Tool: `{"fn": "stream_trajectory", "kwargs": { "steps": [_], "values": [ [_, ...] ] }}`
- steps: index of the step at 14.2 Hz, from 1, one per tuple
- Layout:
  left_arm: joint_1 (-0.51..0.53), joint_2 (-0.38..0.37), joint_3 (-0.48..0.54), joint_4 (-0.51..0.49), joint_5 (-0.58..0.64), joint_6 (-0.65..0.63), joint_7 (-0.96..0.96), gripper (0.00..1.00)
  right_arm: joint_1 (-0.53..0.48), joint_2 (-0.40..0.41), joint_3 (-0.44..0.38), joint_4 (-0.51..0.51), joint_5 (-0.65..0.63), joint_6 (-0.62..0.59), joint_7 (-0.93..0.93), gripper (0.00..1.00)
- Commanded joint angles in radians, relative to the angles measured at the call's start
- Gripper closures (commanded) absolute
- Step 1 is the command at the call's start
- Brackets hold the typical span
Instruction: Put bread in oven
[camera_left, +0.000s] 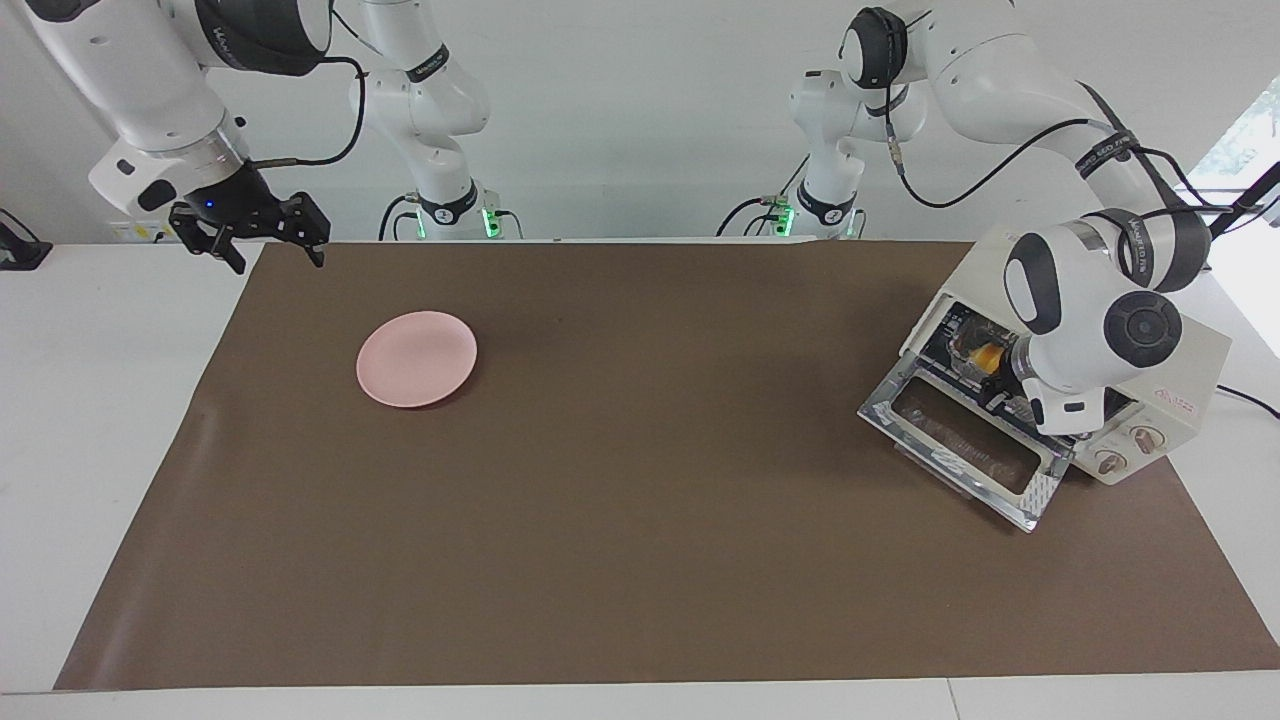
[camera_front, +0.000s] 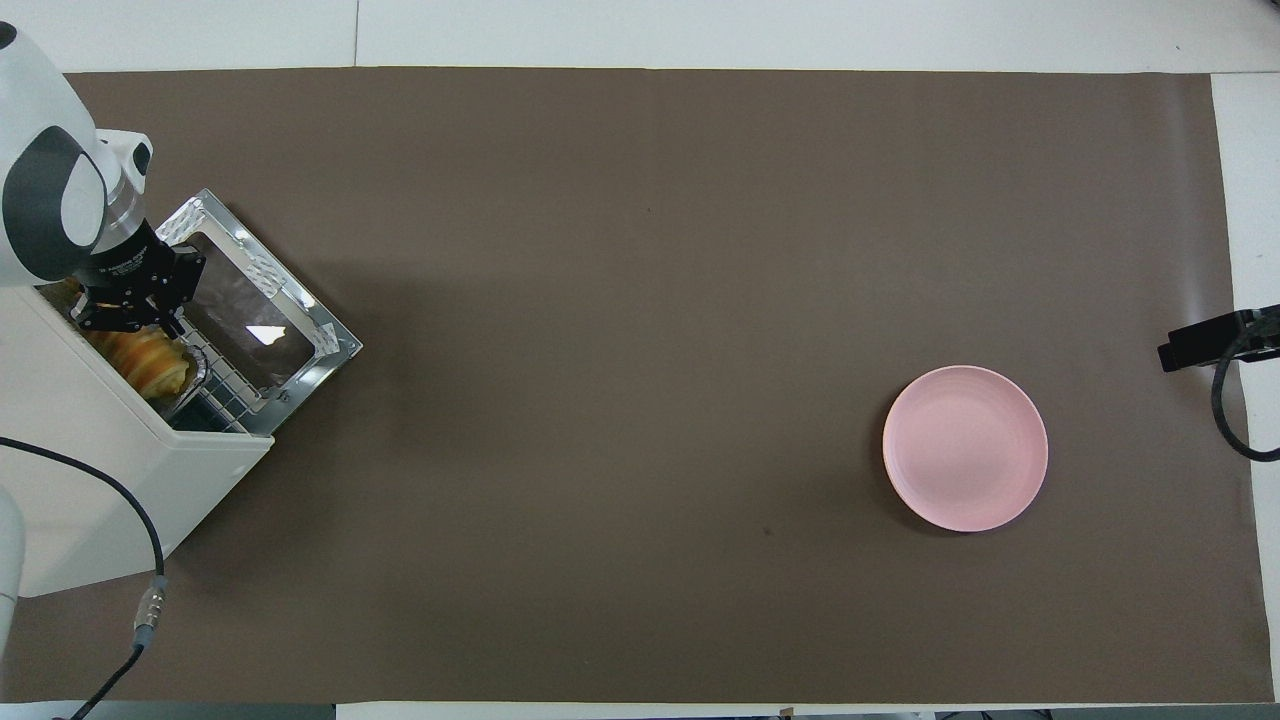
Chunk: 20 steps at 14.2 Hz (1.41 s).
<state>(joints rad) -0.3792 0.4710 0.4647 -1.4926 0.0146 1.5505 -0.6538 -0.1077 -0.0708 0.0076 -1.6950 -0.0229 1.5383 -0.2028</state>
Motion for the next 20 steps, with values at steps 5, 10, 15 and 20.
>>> {"fn": "stream_trajectory", "kwargs": {
  "steps": [5, 10, 15, 20],
  "values": [
    [-0.004, -0.055, -0.008, -0.046, 0.018, 0.101, 0.022, 0.00, -0.006, -0.012, 0.009, -0.003, -0.003, -0.004, -0.001, 0.00],
    [-0.015, -0.072, -0.017, 0.070, -0.004, 0.128, 0.086, 0.00, -0.006, -0.012, 0.009, -0.003, -0.003, -0.004, -0.001, 0.00],
    [-0.024, -0.244, -0.041, 0.081, -0.068, -0.037, 0.391, 0.00, -0.007, -0.012, 0.009, -0.003, -0.003, -0.004, -0.001, 0.00],
    [-0.027, -0.422, -0.091, 0.078, -0.056, -0.225, 0.502, 0.00, -0.007, -0.012, 0.009, -0.003, -0.003, -0.004, -0.001, 0.00]
  ]
}}
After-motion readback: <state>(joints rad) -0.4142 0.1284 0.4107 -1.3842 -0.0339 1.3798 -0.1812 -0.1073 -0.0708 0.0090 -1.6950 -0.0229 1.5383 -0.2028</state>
